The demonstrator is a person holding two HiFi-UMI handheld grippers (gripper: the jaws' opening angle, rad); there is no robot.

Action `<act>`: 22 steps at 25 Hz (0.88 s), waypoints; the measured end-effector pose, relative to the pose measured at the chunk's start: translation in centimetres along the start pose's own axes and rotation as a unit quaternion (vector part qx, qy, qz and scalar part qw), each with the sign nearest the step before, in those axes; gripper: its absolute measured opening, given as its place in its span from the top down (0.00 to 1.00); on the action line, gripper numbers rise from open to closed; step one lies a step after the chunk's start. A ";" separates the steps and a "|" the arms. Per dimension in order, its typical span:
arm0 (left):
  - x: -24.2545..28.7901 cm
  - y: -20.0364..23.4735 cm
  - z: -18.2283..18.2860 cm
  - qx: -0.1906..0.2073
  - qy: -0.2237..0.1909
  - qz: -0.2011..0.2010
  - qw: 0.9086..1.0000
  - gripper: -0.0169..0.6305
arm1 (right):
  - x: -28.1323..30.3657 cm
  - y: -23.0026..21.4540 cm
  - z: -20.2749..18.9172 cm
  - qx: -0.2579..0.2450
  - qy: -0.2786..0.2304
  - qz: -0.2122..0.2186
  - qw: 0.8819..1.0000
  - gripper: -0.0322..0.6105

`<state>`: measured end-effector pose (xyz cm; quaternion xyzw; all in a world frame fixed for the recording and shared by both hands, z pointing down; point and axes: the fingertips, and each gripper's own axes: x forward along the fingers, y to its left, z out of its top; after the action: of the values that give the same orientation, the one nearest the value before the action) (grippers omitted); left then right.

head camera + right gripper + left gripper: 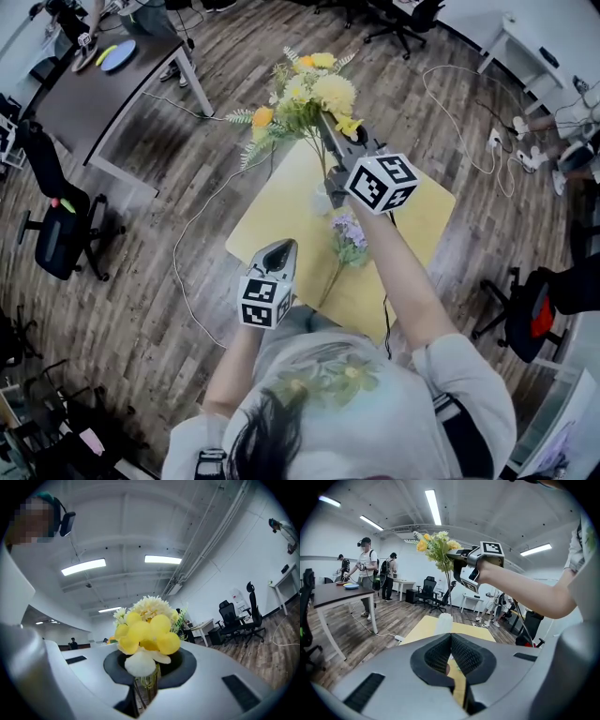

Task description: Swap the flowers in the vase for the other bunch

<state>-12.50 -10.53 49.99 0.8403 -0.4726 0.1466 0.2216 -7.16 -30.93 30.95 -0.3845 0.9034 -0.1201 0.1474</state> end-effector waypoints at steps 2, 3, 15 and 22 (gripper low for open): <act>0.2 0.0 -0.1 -0.003 0.001 0.002 1.000 0.95 | 0.0 -0.2 0.3 -0.006 -0.016 0.003 1.000 0.83; 0.3 0.0 -0.1 -0.004 0.002 0.002 1.000 0.95 | 0.1 -0.4 0.4 -0.009 -0.022 0.005 1.000 0.83; 1.2 0.5 -0.4 -0.009 0.008 0.005 1.000 0.95 | -1.3 -2.5 -5.5 -0.012 -0.009 0.013 1.000 0.83; 1.6 0.3 0.0 -0.007 0.013 0.004 1.000 0.95 | -3.1 -3.8 -9.9 -0.009 0.047 -0.004 0.999 0.83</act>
<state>-11.93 -11.80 50.72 0.8349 -0.4741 0.1546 0.2330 -6.14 -30.24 41.90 -0.3829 0.9089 -0.1306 0.1010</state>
